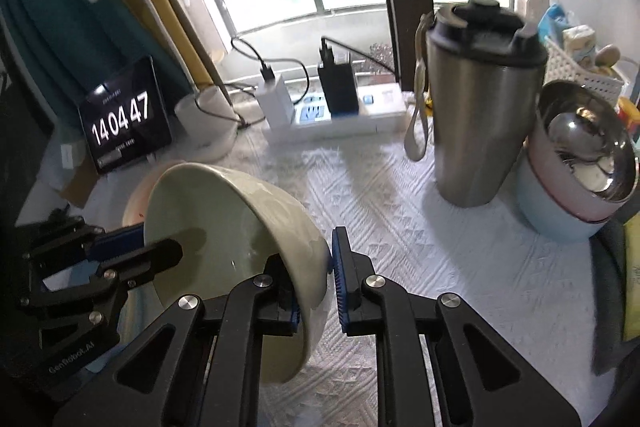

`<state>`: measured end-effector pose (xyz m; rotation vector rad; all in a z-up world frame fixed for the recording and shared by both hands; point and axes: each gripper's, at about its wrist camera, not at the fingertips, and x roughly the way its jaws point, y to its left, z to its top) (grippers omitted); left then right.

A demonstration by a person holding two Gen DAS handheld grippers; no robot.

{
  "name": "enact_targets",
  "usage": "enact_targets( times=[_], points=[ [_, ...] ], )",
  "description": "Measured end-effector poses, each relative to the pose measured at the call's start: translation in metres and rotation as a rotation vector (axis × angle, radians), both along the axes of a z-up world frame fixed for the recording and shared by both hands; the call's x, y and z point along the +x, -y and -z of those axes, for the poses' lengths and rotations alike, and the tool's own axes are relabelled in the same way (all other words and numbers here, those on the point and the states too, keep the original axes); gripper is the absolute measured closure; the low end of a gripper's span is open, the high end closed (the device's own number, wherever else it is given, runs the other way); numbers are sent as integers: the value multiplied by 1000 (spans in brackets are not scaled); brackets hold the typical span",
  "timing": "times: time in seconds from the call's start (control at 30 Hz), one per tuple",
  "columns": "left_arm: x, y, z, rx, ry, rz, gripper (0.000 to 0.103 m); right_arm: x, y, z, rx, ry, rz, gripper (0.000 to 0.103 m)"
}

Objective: Organize plates and bowls

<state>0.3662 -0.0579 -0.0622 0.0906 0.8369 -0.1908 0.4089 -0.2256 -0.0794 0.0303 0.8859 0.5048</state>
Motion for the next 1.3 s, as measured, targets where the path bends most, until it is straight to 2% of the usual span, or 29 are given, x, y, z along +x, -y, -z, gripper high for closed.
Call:
enact_targets(
  times=[0.27,0.53,0.97,1.3],
  points=[
    [-22,0,-25,-16,60,5,86,-16,5,-24,35,25,11,88],
    [-44,0,-37,-24,90,10,86,-39,7,-40,40,44,16,88],
    [-75,1,-46,-36,107,8,86,-70,6,-52,44,55,15,88],
    [-97,2,-43,-36,98,8,86,-93,6,-48,45,41,6,88]
  ],
)
